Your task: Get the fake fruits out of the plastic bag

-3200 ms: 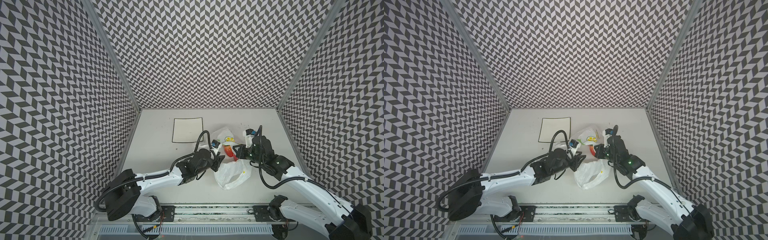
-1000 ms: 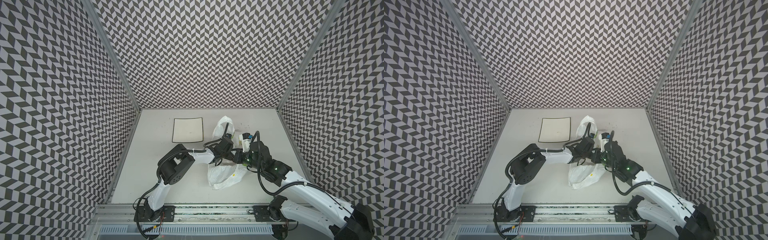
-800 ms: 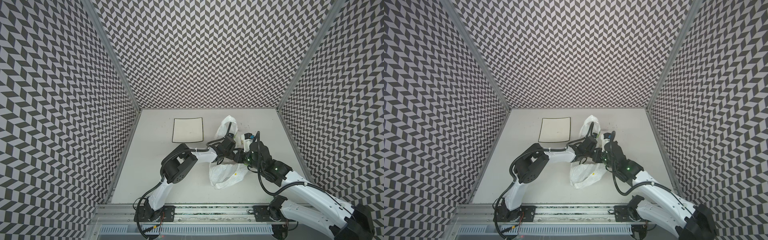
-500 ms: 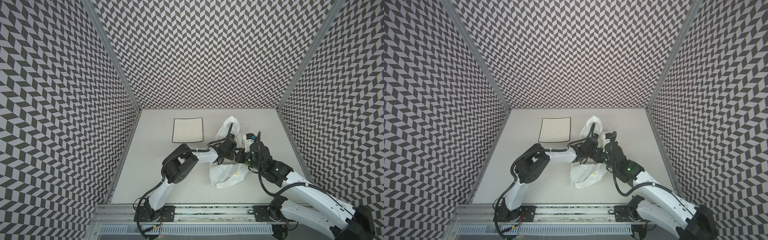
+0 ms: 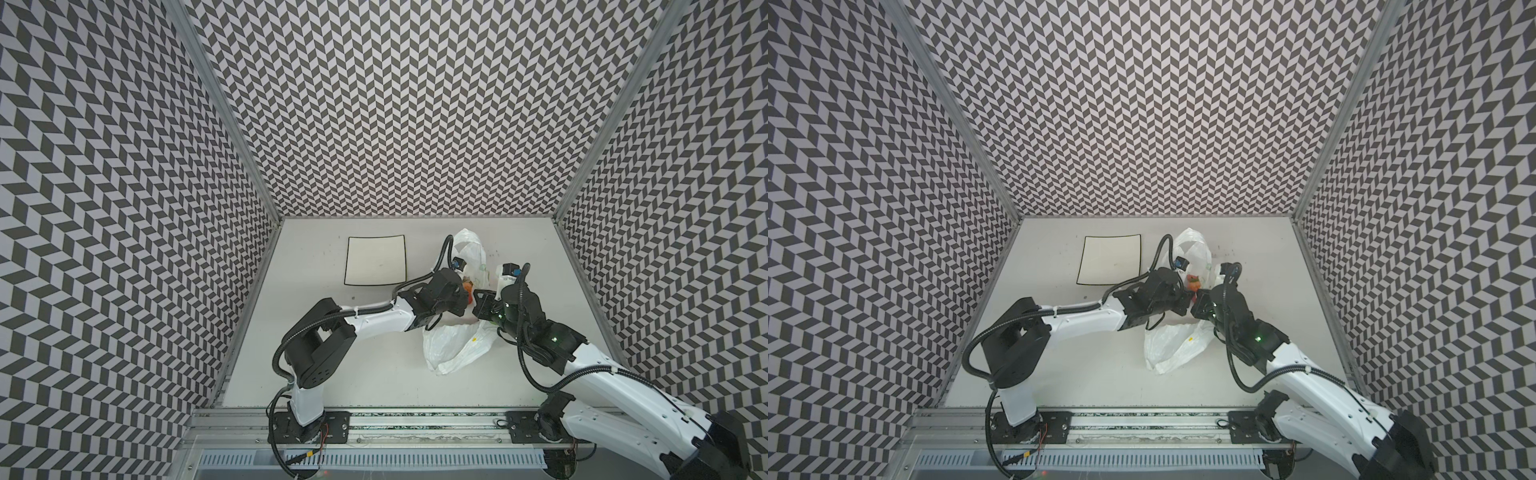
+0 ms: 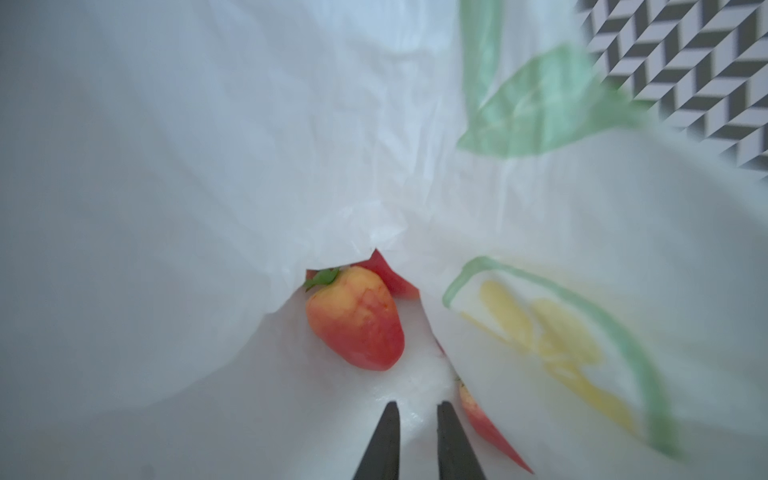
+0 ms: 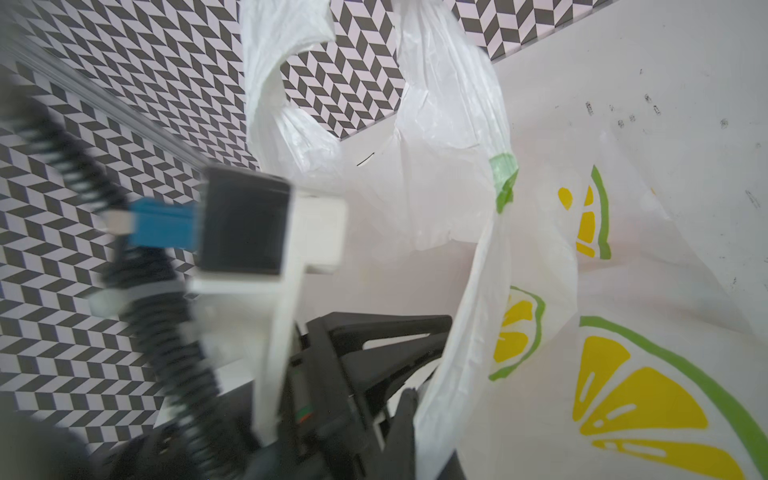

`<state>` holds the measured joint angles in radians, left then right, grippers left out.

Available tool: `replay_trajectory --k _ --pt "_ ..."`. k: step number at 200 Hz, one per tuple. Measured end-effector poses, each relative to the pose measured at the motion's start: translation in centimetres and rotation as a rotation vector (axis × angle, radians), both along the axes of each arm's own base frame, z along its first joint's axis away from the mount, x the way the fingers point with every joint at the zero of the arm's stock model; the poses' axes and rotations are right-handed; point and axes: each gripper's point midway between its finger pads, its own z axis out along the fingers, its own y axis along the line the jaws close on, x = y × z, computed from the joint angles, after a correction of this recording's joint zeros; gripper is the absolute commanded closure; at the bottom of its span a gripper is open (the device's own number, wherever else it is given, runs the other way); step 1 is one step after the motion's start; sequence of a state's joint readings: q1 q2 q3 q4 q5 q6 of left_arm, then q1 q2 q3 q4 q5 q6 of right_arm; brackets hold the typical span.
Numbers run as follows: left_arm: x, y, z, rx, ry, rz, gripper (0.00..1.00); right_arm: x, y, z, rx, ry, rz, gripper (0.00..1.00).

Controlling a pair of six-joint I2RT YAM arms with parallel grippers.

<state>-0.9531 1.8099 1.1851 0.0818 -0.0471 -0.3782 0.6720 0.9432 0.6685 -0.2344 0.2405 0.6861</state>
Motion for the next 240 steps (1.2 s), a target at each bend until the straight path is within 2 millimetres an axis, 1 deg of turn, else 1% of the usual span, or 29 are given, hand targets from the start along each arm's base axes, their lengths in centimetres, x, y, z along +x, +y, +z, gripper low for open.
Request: replay_trajectory --k 23,49,55,70,89,113,134,156,169,186,207,240 --pt "-1.3 1.2 2.0 -0.054 -0.030 -0.018 0.82 0.1 0.0 -0.2 -0.004 0.002 -0.003 1.00" --pt "-2.6 2.9 3.6 -0.088 -0.055 -0.026 0.83 0.2 0.0 -0.1 -0.003 -0.002 -0.006 1.00" --pt "-2.9 3.3 4.0 -0.096 -0.061 -0.027 0.80 0.2 0.0 -0.1 -0.003 -0.003 -0.006 1.00" --pt "-3.2 3.8 4.9 -0.110 -0.075 -0.029 0.72 0.3 0.1 0.0 -0.003 -0.006 -0.005 1.00" --pt "-3.2 3.6 5.4 -0.125 -0.072 -0.026 0.67 0.3 0.0 0.0 -0.005 -0.006 -0.004 1.00" --pt "-2.6 2.6 4.4 -0.115 -0.039 -0.025 0.64 0.0 -0.4 -0.4 -0.017 0.013 -0.016 1.00" --pt "-2.1 1.6 2.9 -0.099 -0.003 -0.018 0.63 -0.7 -1.2 -1.1 -0.014 0.037 -0.040 1.00" --pt "-1.5 0.9 1.0 -0.074 0.028 -0.011 0.59 -1.7 -2.1 -3.1 -0.024 0.085 -0.061 1.00" --pt "-1.2 0.5 -0.1 -0.059 0.048 -0.004 0.56 -2.3 -2.5 -4.6 -0.040 0.124 -0.070 1.00" --pt "-0.9 0.1 -1.3 -0.042 0.066 0.002 0.50 -2.9 -3.0 -6.2 -0.062 0.170 -0.077 1.00" --pt "-0.3 -0.3 -2.6 -0.025 0.089 0.022 0.45 -3.2 -3.0 -7.1 -0.074 0.209 -0.079 1.00" --pt "1.5 -0.8 -4.7 -0.004 0.133 0.072 0.45 -3.4 -2.6 -7.7 -0.073 0.234 -0.060 0.99"
